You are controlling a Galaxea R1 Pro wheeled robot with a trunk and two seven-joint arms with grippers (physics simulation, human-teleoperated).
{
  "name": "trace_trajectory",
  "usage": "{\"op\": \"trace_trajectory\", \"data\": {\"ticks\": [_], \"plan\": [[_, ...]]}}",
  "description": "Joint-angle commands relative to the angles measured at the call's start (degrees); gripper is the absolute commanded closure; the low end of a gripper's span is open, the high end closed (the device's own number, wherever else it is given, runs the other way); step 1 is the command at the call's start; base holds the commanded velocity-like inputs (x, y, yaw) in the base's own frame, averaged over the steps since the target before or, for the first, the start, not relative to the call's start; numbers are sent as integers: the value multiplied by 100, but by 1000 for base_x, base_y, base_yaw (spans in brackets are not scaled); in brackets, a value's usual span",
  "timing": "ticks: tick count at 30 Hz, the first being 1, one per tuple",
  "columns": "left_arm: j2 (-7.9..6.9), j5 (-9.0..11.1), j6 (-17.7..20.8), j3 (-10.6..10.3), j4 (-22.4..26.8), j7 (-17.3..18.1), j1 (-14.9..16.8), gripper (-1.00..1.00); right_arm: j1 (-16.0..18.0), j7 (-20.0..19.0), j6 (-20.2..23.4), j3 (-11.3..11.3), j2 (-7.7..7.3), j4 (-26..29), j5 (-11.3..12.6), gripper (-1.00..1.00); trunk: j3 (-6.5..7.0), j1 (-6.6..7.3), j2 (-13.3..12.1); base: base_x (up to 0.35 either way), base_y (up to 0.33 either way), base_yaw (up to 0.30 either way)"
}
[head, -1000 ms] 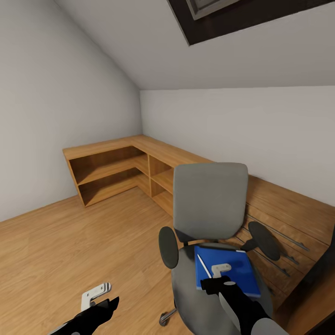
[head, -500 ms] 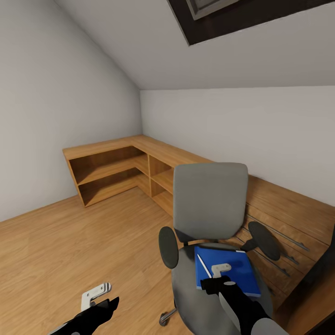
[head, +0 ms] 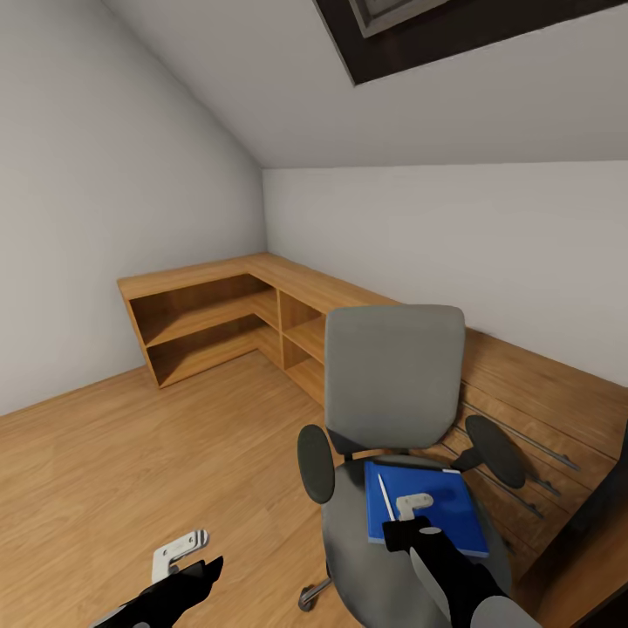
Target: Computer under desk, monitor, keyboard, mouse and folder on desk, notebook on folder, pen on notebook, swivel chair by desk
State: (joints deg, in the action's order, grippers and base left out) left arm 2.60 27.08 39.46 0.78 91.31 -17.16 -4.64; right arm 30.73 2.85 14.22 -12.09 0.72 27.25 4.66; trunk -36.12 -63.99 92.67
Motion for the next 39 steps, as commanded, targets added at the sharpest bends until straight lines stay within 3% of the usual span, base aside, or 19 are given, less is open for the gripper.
{"op": "trace_trajectory", "data": {"ticks": [1, 14, 30, 35, 39], "plan": [[4, 61, 18, 8, 10, -42, -1, -100, 3, 32, 28, -39, -3, 8, 62, 100, -4, 0, 3, 0, 0, 0], [4, 61, 14, 10, 10, -42, -2, -100, 3, 32, 95, -39, -11, 106, 62, 100, -4, 0, 3, 0, 0, 0], [3, 52, 10, 10, -2, -84, 0, -100, 3, 32, 109, -35, -14, 225, 64, 100, 283, 351, -639, -1, 0, 0], [-1, 46, 4, 0, -387, -84, 2, -100, -20, 32, 230, -29, -22, 766, 69, 100, 373, 461, -840, -227, 0, 0], [-14, -4, -247, 17, -867, -65, 1, -100, -311, 35, 679, -19, -145, 1918, 99, 100, 444, 549, -1000, -302, 0, 0]]}}
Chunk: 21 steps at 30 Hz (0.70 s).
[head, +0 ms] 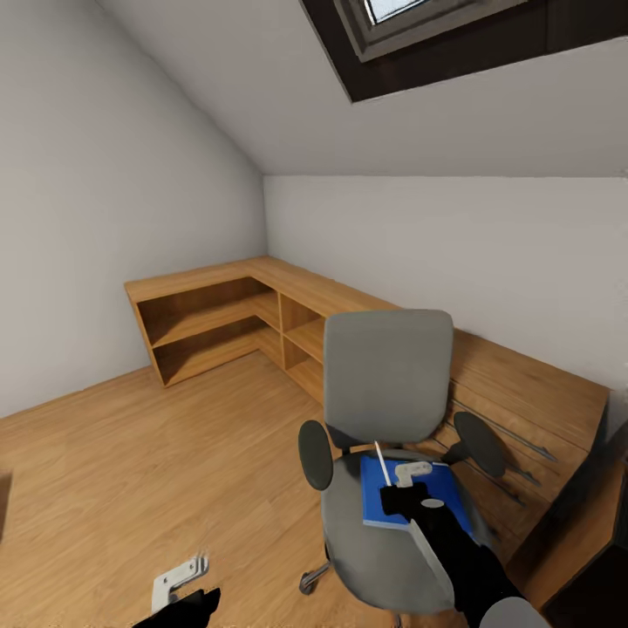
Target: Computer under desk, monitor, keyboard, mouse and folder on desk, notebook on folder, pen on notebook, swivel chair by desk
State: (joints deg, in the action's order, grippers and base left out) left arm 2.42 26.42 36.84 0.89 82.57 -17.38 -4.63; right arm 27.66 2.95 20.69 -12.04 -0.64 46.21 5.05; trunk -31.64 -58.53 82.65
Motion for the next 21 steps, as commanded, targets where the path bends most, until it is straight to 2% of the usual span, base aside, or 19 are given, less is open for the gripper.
{"op": "trace_trajectory", "data": {"ticks": [1, 3, 6, 8, 9, 11, 14, 15, 16, 18, 19, 21], "plan": [[4, 57, -58, 6, -50, -41, 0, -100, -91, 26, 102, -21, -33, 207, 65, 100, 14, 25, -39, -202, 0, 0], [4, 37, -326, 4, -270, -34, -2, -100, -445, 29, 361, -9, -117, 966, 80, 100, 50, 69, -119, -106, 0, 0], [4, 29, -438, -3, -361, -27, -1, -100, -689, 33, 541, -5, -168, 1511, 86, 100, 104, 135, -239, -54, 0, 0], [4, 28, -533, -14, -502, -21, -2, -100, -1063, 37, 848, 0, -217, 2305, 91, 100, 140, 179, -319, -19, 0, 0], [4, 26, -550, -16, -604, -21, -1, -100, -1125, 38, 911, 0, -224, 2450, 92, 100, 158, 201, -359, -7, 0, 0], [4, 22, -563, -17, -736, -17, -2, -100, -1168, 38, 952, 0, -228, 2548, 92, 100, 194, 245, -440, -5, 0, 0], [3, 2, -695, -23, -1212, -6, 1, -100, -1250, 39, 1007, 0, -233, 2698, 96, 100, 247, 311, -560, -1, 0, 0], [3, -54, -873, -25, -1358, -4, -1, -100, -1265, 38, 999, 4, -230, 2722, 99, 100, 265, 333, -600, 0, 0, 0], [-1, -267, -1287, -27, -1553, 3, 0, -100, -1275, 39, 983, 53, -217, 2800, 101, 100, 283, 355, -640, 0, 0, 0], [-2, -394, -1474, -25, -1645, 2, 0, -100, -1278, 39, 979, 87, -209, 2841, 101, 100, 319, 398, -720, 0, 0, 0], [9, -575, -1678, -26, -1923, 7, 4, -100, -1280, 39, 980, 136, -206, 2901, 102, 100, 337, 420, -760, 0, 0, 0], [3, -580, -1687, -23, -1941, 7, 4, -100, -1280, 39, 990, 183, -204, 2937, 114, 100, 373, 464, -841, 0, 0, 0]]}}
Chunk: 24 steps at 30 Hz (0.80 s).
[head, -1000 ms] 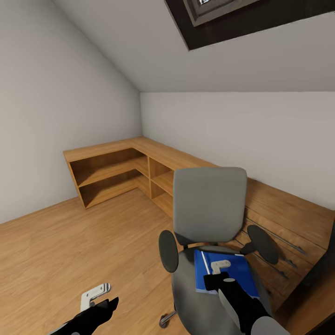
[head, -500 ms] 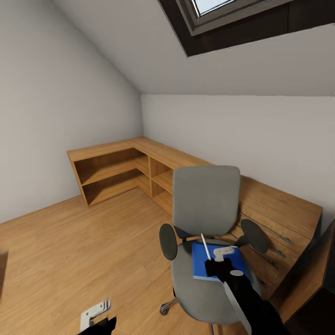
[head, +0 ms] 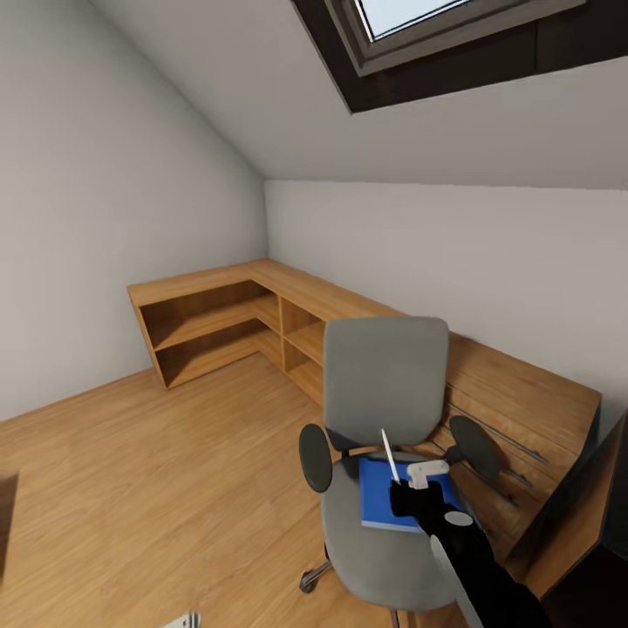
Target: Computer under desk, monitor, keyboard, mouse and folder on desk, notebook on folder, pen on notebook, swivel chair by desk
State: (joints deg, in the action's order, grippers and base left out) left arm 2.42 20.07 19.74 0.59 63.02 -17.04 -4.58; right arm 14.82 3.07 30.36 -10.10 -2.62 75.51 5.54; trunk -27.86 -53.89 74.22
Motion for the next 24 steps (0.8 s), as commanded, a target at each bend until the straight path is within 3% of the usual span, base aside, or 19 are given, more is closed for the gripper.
{"op": "trace_trajectory", "data": {"ticks": [1, 4, 7, 10, 20, 24], "plan": [[-3, 50, 7, 10, -17, -35, 0, -100, 4, 32, 44, 113, 2, 66, 425, 100, 14, 22, -38, 0, 0, 0], [-5, 43, 4, 11, -80, -36, -3, -100, 4, 35, 48, 169, -18, 142, 743, 100, 67, 88, -158, 0, 0, -22], [-2, 41, 4, 11, -91, -35, -1, -100, 4, 36, 47, 177, -25, 159, 752, 100, 121, 154, -279, 0, 0, -36], [4, 41, -4, 11, -97, -34, 1, -100, 4, 36, 48, 458, -28, 217, 756, 100, 175, 220, -399, 0, 0, -3], [6, 33, -5, 11, -97, -30, 1, -100, 4, 36, 39, 750, -28, 227, 756, 100, 355, 439, -800, 0, 0, 0], [18, 32, -5, 4, -96, -31, 1, -100, 4, 36, 36, 1081, -22, 228, 758, 100, 426, 527, -961, 0, 0, -65]]}}
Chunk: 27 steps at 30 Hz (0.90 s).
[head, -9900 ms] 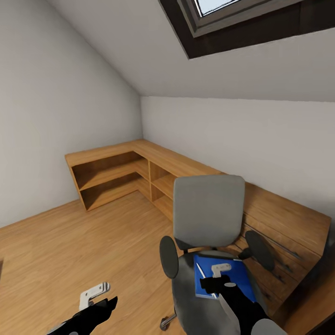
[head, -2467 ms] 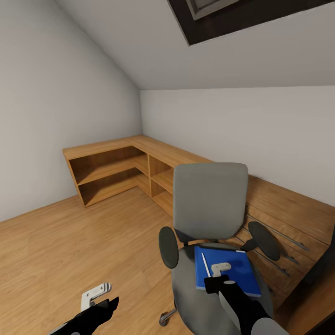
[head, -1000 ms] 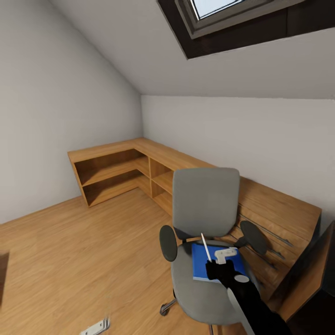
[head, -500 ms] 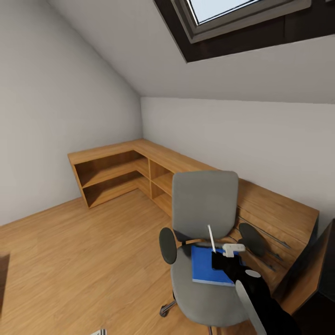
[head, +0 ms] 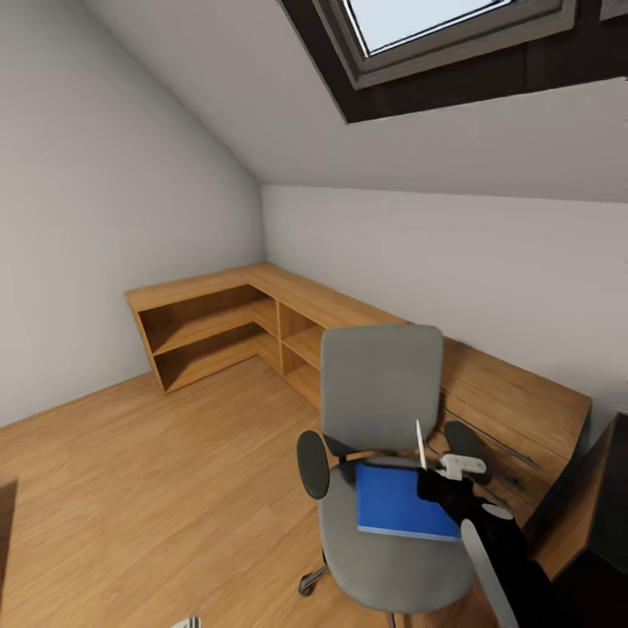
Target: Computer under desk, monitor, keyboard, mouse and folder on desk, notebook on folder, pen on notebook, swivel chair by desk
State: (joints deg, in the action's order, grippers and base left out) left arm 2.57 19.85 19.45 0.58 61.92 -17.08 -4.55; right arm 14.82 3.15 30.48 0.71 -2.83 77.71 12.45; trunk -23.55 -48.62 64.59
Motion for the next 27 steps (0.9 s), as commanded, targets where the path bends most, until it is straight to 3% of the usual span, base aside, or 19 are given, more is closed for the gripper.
{"op": "trace_trajectory", "data": {"ticks": [1, 3, 10, 17, 20, 27], "plan": [[8, 54, 24, 3, 17, -26, -3, -100, 3, 28, 26, 91, -1, 9, 69, 100, 13, 22, -38, 0, 0, -173], [12, 54, 24, -2, 17, -28, -5, -100, 3, 28, 33, 239, 1, 27, 72, 100, 49, 66, -118, 0, 0, -216], [23, 52, -5, -36, 20, -34, -3, -100, 3, 24, 44, 391, -1, 85, 74, 100, 175, 220, -399, 0, 0, -250], [20, -23, -501, -462, 12, -70, -2, -100, 3, 20, 48, 690, 1, 148, 74, 100, 300, 373, -679, 0, 0, -265], [23, -30, -549, -524, -15, -73, -3, -100, 3, 19, 52, 722, 1, 223, 74, 100, 354, 439, -800, 0, 0, -267], [24, -43, -574, -554, -161, -73, -2, -100, -301, 17, 62, 889, 16, 973, 92, 100, 480, 593, -1080, 0, 0, -259]]}}
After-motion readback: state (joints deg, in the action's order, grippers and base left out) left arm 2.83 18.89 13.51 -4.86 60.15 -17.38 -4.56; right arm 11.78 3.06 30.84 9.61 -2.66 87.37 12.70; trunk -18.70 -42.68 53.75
